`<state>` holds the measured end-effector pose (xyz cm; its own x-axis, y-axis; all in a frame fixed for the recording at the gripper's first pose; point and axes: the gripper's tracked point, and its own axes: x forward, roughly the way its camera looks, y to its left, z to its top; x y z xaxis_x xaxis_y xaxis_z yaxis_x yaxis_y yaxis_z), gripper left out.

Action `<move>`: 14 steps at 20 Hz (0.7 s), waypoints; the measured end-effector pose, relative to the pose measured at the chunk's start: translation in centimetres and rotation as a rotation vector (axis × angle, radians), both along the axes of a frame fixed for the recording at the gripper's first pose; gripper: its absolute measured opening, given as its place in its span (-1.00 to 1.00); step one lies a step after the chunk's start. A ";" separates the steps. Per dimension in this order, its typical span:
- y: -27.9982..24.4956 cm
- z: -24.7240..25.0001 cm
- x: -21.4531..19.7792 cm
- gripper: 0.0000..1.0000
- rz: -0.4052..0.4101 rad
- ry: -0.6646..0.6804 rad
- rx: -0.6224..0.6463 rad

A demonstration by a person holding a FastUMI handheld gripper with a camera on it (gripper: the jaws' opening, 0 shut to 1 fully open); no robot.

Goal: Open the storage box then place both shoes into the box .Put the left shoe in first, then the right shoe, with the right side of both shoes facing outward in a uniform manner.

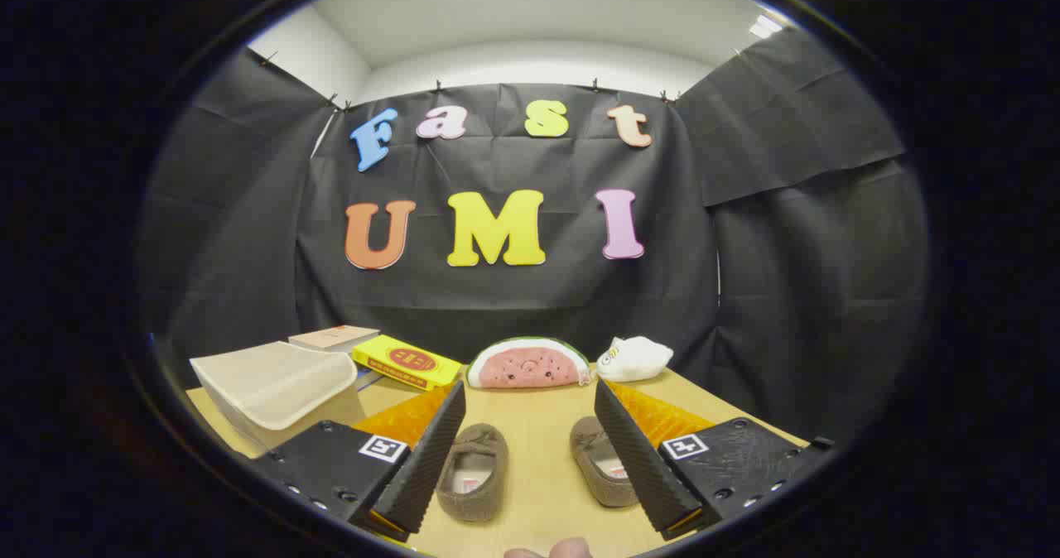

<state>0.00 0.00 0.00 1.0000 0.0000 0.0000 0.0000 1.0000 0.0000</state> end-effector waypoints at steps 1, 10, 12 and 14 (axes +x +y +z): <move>0.0 0.1 -0.1 0.91 -0.001 -0.001 0.000; 0.3 -0.5 0.0 0.91 0.003 0.002 -0.004; 0.3 -0.6 -0.1 0.91 0.001 0.003 -0.006; 0.4 -0.5 -0.2 0.91 0.003 0.000 -0.008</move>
